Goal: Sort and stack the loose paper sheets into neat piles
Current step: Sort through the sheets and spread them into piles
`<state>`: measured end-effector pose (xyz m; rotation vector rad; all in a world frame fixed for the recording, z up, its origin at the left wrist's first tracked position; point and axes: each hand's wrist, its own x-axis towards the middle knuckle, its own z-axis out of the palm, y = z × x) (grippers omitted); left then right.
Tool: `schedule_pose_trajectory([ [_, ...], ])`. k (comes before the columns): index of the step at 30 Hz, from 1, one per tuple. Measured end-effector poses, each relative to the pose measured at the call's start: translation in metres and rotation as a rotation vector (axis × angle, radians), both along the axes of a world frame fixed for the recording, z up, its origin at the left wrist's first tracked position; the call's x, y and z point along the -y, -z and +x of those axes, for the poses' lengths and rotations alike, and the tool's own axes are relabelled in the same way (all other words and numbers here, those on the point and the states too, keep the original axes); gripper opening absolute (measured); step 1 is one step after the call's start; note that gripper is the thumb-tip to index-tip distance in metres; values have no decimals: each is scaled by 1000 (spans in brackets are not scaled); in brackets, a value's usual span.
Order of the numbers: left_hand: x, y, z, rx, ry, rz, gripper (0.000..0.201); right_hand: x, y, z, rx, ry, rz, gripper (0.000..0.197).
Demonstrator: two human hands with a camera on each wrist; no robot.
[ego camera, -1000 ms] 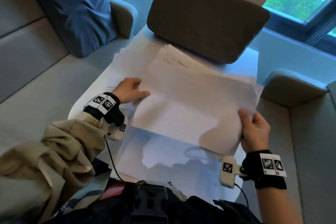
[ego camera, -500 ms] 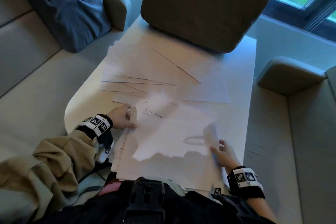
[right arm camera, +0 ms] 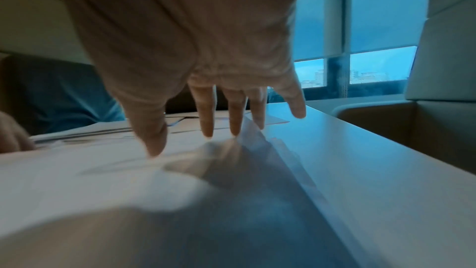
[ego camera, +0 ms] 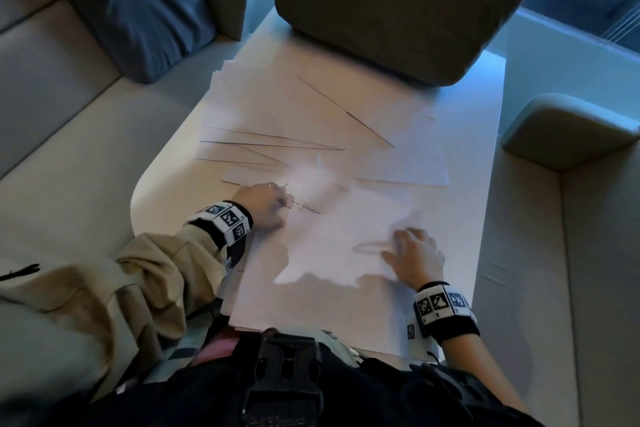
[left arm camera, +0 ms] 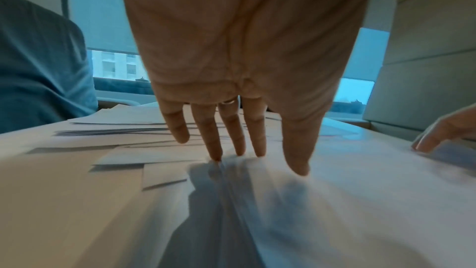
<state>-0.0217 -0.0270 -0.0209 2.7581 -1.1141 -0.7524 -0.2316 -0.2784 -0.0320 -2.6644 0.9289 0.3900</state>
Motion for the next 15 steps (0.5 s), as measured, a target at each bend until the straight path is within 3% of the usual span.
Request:
schedule_pose_trajectory([
  [3,7,0,18,-84,-168,-118,33,10,1,9,184,206,126,63],
  [6,15,2,41,-127,-317,-214,30,19,3,13,45,284,200,76],
  [15,41,25,104,142,-289,-248,28,19,3,14,-64,254,137,73],
])
